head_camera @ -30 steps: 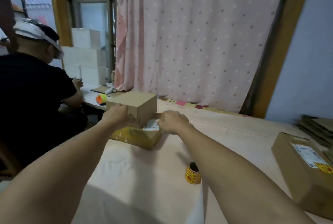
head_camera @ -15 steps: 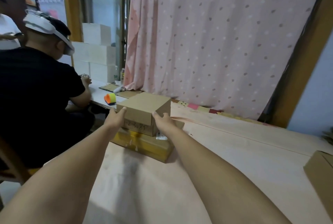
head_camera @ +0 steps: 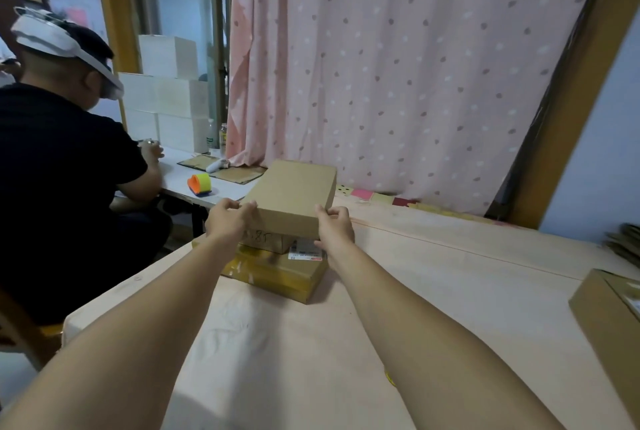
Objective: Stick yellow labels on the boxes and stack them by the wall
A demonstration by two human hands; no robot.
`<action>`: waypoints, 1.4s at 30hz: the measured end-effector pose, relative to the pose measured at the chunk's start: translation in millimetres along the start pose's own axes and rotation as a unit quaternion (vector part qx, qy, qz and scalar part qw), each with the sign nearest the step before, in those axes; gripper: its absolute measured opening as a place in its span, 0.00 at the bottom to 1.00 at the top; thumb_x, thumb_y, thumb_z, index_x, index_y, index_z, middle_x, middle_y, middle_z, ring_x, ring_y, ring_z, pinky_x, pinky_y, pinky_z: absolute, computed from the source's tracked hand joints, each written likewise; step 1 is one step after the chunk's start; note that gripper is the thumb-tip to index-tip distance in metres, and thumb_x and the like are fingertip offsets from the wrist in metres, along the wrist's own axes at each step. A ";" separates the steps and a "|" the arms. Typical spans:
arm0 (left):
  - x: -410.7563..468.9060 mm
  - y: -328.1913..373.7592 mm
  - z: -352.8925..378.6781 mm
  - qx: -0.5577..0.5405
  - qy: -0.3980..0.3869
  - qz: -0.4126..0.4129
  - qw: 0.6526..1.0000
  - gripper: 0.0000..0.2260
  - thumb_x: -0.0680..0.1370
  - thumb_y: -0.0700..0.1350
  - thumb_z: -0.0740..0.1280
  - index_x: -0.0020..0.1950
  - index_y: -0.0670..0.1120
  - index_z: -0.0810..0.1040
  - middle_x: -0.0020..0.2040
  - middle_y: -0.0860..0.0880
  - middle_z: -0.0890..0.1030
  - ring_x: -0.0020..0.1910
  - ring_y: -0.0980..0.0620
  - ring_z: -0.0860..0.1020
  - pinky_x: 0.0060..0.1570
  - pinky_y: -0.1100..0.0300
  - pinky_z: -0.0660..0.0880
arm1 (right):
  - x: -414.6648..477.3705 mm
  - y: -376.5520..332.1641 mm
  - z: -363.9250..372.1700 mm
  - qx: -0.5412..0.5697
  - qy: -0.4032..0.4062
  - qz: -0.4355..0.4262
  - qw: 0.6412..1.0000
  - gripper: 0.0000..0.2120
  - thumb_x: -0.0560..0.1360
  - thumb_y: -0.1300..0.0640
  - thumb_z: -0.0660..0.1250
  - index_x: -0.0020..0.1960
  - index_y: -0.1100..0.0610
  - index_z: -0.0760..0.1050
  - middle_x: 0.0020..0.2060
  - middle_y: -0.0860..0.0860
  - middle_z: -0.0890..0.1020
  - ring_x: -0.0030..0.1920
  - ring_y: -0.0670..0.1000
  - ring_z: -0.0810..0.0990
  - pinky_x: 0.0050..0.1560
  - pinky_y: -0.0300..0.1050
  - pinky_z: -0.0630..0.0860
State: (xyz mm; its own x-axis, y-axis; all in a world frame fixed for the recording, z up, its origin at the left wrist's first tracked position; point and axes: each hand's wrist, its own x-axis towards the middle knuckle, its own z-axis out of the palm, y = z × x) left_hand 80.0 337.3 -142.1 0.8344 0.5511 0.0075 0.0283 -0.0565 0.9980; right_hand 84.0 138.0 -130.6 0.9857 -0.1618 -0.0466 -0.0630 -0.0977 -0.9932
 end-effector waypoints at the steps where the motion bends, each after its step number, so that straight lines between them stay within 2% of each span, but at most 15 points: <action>1: -5.0 1.0 3.9 -0.009 -0.012 -0.002 1.000 0.14 0.75 0.54 0.75 0.52 0.47 0.78 0.49 0.44 0.81 0.51 0.40 0.82 0.53 0.40 0.82 | 1.7 2.1 -7.1 0.003 0.011 -0.013 1.000 0.15 0.80 0.44 0.67 0.58 0.53 0.71 0.44 0.46 0.77 0.41 0.48 0.76 0.58 0.60 0.81; 4: -20.3 6.3 20.5 -0.057 -0.046 -0.010 0.997 0.12 0.74 0.49 0.76 0.51 0.45 0.78 0.51 0.43 0.81 0.54 0.39 0.82 0.56 0.40 0.81 | 1.7 7.4 -32.7 0.024 0.032 -0.024 0.999 0.17 0.77 0.44 0.71 0.59 0.50 0.70 0.52 0.47 0.79 0.52 0.51 0.79 0.62 0.54 0.78; 7: -42.0 12.3 44.4 -0.083 -0.074 -0.004 0.994 0.11 0.74 0.44 0.74 0.52 0.43 0.76 0.52 0.41 0.82 0.53 0.39 0.82 0.58 0.40 0.80 | -4.0 8.9 -66.1 0.085 0.029 -0.007 0.996 0.30 0.71 0.43 0.74 0.68 0.53 0.71 0.58 0.49 0.80 0.60 0.54 0.79 0.66 0.53 0.76; 10: -70.6 18.2 72.5 -0.077 -0.094 -0.001 0.993 0.07 0.75 0.43 0.70 0.49 0.45 0.74 0.51 0.39 0.83 0.43 0.42 0.81 0.44 0.48 0.79 | -11.2 10.3 -107.3 0.108 0.021 -0.039 0.993 0.18 0.69 0.50 0.79 0.55 0.56 0.83 0.46 0.48 0.87 0.52 0.52 0.84 0.57 0.47 0.80; 12: -90.8 21.7 94.1 -0.046 -0.105 0.007 0.993 0.07 0.75 0.44 0.70 0.50 0.46 0.75 0.53 0.39 0.82 0.46 0.42 0.80 0.46 0.46 0.78 | -20.6 7.3 -137.2 0.102 0.047 -0.063 0.992 0.14 0.66 0.49 0.80 0.49 0.55 0.85 0.40 0.45 0.87 0.46 0.49 0.85 0.57 0.47 0.81; 15: -129.3 32.0 128.5 0.069 -0.114 0.047 0.990 0.13 0.74 0.45 0.72 0.57 0.44 0.77 0.55 0.43 0.80 0.52 0.41 0.77 0.50 0.51 0.73 | -39.4 -4.5 -181.9 0.055 0.130 -0.089 0.986 0.26 0.59 0.42 0.79 0.53 0.52 0.83 0.44 0.44 0.87 0.48 0.48 0.85 0.58 0.50 0.81; 18: -174.1 48.8 167.1 0.087 -0.150 0.099 0.980 0.13 0.75 0.49 0.71 0.57 0.46 0.79 0.54 0.46 0.81 0.50 0.44 0.78 0.47 0.54 0.72 | -62.8 -15.6 -223.2 -0.082 0.210 -0.134 0.965 0.25 0.65 0.43 0.77 0.58 0.50 0.76 0.51 0.43 0.81 0.53 0.50 0.81 0.56 0.48 0.79; 22: -236.5 78.2 219.8 -0.077 -0.292 0.045 0.952 0.16 0.78 0.58 0.66 0.52 0.46 0.79 0.53 0.42 0.84 0.46 0.45 0.82 0.49 0.49 0.80 | -88.4 -16.0 -264.3 -0.306 0.264 -0.257 0.878 0.30 0.69 0.43 0.74 0.67 0.52 0.72 0.60 0.48 0.75 0.61 0.51 0.72 0.56 0.51 0.76; 25: -277.0 95.8 245.5 -0.135 -0.337 -0.026 0.931 0.26 0.77 0.68 0.60 0.56 0.46 0.81 0.51 0.43 0.85 0.46 0.43 0.84 0.44 0.48 0.84 | -103.8 -9.2 -292.3 -0.409 0.284 -0.335 0.800 0.26 0.72 0.53 0.73 0.68 0.57 0.72 0.60 0.53 0.76 0.60 0.57 0.72 0.57 0.51 0.75; 27: -294.1 99.6 259.0 -0.124 -0.344 -0.040 0.930 0.30 0.70 0.71 0.67 0.59 0.48 0.80 0.51 0.45 0.85 0.48 0.43 0.84 0.33 0.52 0.81 | -111.8 -3.0 -309.2 -0.460 0.301 -0.372 0.748 0.26 0.69 0.56 0.75 0.65 0.58 0.74 0.55 0.54 0.78 0.54 0.58 0.74 0.52 0.52 0.78; 29: -304.4 98.5 269.6 -0.112 -0.349 -0.060 0.929 0.33 0.62 0.66 0.76 0.59 0.47 0.79 0.51 0.45 0.85 0.48 0.43 0.84 0.31 0.53 0.79 | -119.5 3.1 -323.0 -0.509 0.278 -0.396 0.712 0.27 0.67 0.53 0.77 0.64 0.57 0.75 0.54 0.53 0.78 0.54 0.56 0.75 0.51 0.52 0.79; 31: -310.3 92.8 275.9 -0.103 -0.350 -0.090 0.927 0.30 0.61 0.57 0.77 0.58 0.44 0.80 0.49 0.45 0.85 0.45 0.43 0.84 0.32 0.53 0.79 | -125.6 6.2 -337.4 -0.511 0.208 -0.392 0.736 0.26 0.70 0.46 0.76 0.65 0.54 0.75 0.57 0.51 0.78 0.57 0.54 0.74 0.57 0.49 0.75; 33: -313.8 81.7 276.7 -0.090 -0.354 -0.089 0.926 0.25 0.65 0.51 0.75 0.59 0.41 0.79 0.44 0.44 0.81 0.41 0.44 0.81 0.31 0.55 0.78 | -133.1 7.0 -354.6 -0.452 0.171 -0.338 0.808 0.23 0.75 0.39 0.69 0.63 0.52 0.76 0.57 0.48 0.79 0.59 0.51 0.74 0.58 0.47 0.72; 37: -315.4 59.0 266.6 -0.102 -0.417 -0.081 0.900 0.23 0.70 0.49 0.74 0.62 0.42 0.80 0.49 0.42 0.82 0.46 0.42 0.81 0.39 0.53 0.78 | -136.8 12.3 -394.0 -0.366 0.244 -0.188 0.878 0.22 0.81 0.41 0.62 0.69 0.54 0.73 0.66 0.50 0.75 0.67 0.53 0.71 0.65 0.53 0.72; 42: -307.3 47.4 247.6 -0.050 -0.517 -0.076 0.851 0.21 0.73 0.52 0.72 0.63 0.44 0.81 0.58 0.40 0.83 0.50 0.42 0.82 0.45 0.53 0.76 | -127.4 33.6 -419.6 -0.184 0.214 0.017 0.959 0.38 0.66 0.32 0.67 0.70 0.52 0.70 0.64 0.50 0.77 0.62 0.57 0.78 0.63 0.58 0.76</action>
State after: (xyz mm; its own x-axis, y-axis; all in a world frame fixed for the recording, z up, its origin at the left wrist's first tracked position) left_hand -38.8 -40.9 -112.7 0.8655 -0.4838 -0.1296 0.1750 0.0495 0.9833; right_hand -109.3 -256.7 -113.4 0.8326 -0.5519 0.0468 -0.2229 -0.4113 -0.8838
